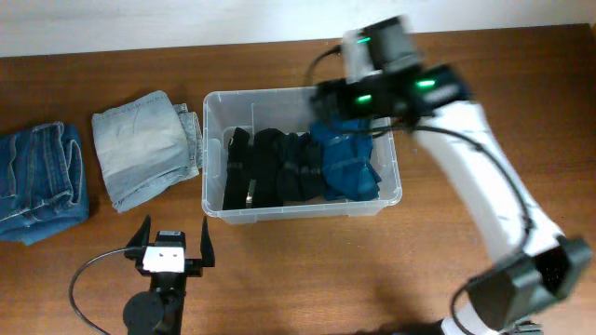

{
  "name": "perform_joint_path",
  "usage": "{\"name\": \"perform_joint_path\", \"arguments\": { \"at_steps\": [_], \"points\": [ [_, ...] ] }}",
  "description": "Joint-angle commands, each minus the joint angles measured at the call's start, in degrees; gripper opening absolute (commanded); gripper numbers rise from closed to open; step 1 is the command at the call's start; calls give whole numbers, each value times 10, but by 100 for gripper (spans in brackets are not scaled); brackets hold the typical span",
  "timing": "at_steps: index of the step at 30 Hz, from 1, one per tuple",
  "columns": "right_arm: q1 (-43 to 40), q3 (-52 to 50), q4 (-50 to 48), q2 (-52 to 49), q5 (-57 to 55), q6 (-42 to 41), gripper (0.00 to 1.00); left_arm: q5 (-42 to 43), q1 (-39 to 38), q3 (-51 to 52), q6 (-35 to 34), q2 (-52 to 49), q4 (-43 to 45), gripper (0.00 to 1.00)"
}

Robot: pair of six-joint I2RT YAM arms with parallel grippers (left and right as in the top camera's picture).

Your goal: Pack container

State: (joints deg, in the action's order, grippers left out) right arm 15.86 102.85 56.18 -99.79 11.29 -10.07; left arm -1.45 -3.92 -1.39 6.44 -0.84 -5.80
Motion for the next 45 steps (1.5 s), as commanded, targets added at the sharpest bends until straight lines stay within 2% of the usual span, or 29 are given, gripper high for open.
{"name": "perform_joint_path", "arguments": {
  "at_steps": [1,6,10,19,37,42,45],
  "points": [
    [-73,6,38,28,-55,4,99,7,3,4,6,5,2,100],
    [-185,6,109,28,-85,4,99,7,3,4,6,5,2,100],
    [-262,5,129,27,-90,4,99,6,3,4,6,5,2,100],
    [-358,5,129,27,-90,4,99,7,3,4,6,5,2,100],
    [-373,5,128,27,-90,4,99,0,3,4,6,5,11,100],
    [-373,5,128,27,-90,4,99,44,3,-7,5,5,43,100],
    [-373,5,128,27,-90,4,99,67,3,-51,5,5,5,100]
  ]
}}
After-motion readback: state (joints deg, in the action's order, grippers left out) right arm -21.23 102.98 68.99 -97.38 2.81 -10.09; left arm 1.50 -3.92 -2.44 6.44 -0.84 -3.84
